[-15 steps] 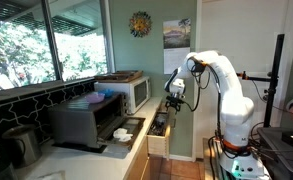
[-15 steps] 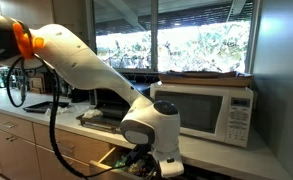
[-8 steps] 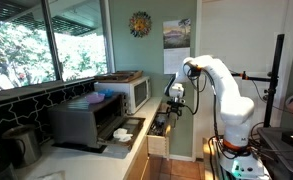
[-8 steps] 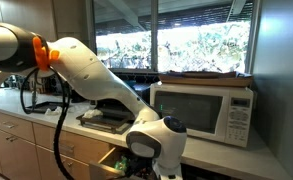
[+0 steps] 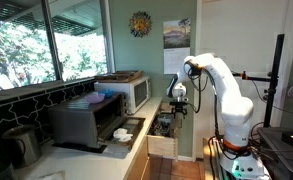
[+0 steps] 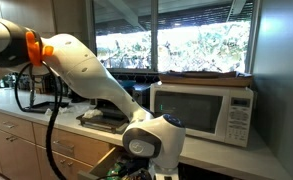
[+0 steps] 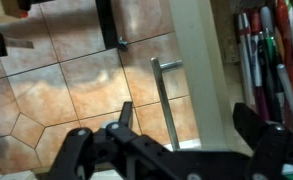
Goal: Open the far right drawer
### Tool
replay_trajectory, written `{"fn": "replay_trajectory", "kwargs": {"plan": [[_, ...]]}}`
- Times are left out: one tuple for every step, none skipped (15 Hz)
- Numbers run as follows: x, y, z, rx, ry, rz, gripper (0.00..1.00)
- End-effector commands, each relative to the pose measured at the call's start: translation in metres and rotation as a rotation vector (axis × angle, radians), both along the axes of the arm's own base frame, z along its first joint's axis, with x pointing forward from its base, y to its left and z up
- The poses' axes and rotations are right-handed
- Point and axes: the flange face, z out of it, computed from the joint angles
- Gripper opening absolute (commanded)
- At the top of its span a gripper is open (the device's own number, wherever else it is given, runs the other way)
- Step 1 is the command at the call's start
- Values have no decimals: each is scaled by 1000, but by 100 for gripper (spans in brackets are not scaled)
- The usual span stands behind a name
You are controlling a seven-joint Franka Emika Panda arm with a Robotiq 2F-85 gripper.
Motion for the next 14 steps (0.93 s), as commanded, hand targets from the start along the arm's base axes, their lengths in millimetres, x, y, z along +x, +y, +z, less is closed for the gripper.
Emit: {"fn": "replay_trajectory", "kwargs": {"plan": [[-48,19,-6,56,173,20,100],[-57,24,-8,73,215,36,100],[-65,29,-7,90,247,54,100],[-71,32,-5,93,265,56,100],[-75,32,0,77,250,41,100],[-76,28,8,41,187,14,100],[-77,24,17,-12,135,0,100],[-75,21,30,-38,79,8,100],[-74,19,42,-70,37,10,100],[-72,17,57,-105,-6,17,100],[-69,14,71,-144,-47,22,100],[-66,11,85,-179,-90,27,100],[-62,9,95,-209,-135,30,100],[-59,7,106,-235,-183,30,100]]}}
